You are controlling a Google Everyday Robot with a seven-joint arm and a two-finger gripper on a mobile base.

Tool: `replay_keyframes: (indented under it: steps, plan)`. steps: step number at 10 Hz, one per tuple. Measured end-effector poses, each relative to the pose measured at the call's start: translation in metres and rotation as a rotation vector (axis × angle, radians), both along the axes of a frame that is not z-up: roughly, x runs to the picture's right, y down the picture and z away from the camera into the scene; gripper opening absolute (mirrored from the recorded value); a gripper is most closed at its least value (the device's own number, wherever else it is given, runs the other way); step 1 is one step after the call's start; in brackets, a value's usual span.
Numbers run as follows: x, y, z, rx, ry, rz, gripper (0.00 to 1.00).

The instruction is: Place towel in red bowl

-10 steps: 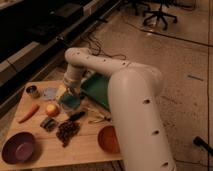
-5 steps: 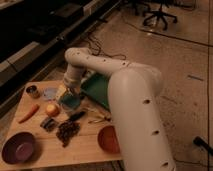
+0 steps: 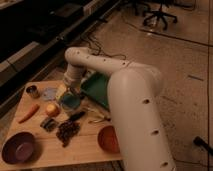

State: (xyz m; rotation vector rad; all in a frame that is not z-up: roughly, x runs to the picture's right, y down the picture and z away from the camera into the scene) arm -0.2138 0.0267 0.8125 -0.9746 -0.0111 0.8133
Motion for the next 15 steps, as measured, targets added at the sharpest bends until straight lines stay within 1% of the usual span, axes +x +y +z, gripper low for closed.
replay_keyframes:
  steps: [1,2,3,5,7,8,12,13,14,15]
  plan:
    - [-0.004,-0.009,-0.001,0.006,0.007,-0.014,0.80]
    - [-0.006,-0.023,0.003,0.019,0.013,-0.038,0.80]
    - [-0.005,-0.046,0.009,0.041,0.017,-0.067,0.80]
    - [-0.019,-0.078,0.013,0.078,0.004,-0.125,0.80]
    - [-0.022,-0.093,0.013,0.098,0.002,-0.154,0.80]
    - [-0.024,-0.096,0.013,0.103,0.002,-0.162,0.80]
    - [-0.021,-0.095,0.014,0.100,0.004,-0.163,0.80]
    - [-0.023,-0.095,0.014,0.112,0.000,-0.162,0.80]
    - [-0.028,-0.092,0.016,0.152,-0.009,-0.157,0.80]
    - [-0.037,-0.082,0.016,0.230,-0.032,-0.131,0.80]
